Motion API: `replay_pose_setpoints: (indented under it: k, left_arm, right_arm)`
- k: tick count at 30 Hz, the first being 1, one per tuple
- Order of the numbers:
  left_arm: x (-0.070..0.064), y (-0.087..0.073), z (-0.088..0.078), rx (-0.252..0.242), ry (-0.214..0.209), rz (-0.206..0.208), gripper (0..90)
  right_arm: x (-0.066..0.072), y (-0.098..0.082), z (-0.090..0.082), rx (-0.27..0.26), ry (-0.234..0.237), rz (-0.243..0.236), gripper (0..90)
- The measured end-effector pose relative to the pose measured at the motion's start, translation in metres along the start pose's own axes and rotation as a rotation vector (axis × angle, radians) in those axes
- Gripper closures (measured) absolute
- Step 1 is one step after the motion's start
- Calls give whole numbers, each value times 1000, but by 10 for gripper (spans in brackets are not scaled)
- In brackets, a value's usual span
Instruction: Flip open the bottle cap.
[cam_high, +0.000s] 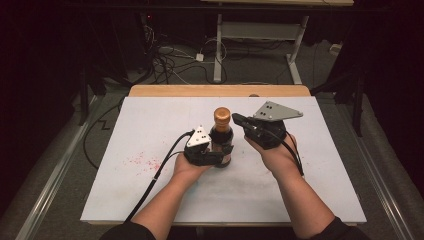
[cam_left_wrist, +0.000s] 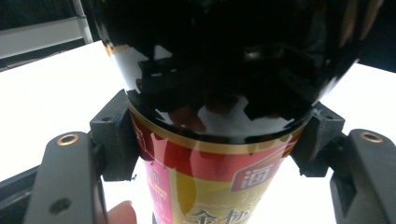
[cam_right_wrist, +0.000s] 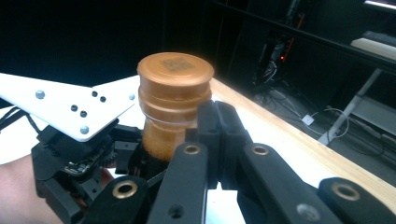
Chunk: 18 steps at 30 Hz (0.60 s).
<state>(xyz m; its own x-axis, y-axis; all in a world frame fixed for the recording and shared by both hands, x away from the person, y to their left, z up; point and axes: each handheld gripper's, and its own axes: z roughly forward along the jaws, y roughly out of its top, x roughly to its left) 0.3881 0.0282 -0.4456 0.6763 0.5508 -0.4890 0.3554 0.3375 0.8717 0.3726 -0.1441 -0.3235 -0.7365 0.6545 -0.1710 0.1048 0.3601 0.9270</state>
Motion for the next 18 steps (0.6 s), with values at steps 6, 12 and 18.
replay_pose_setpoints:
  k: [6,12,18]
  left_arm:
    - [0,0,1,3,2,8,283]
    - [-2,0,1,17,14,22,287]
    - [-2,1,1,29,24,31,291]
  right_arm:
    - [2,5,-1,5,6,-23,900]
    - [3,8,-1,25,7,-41,900]
    - [4,10,-2,36,7,-42,900]
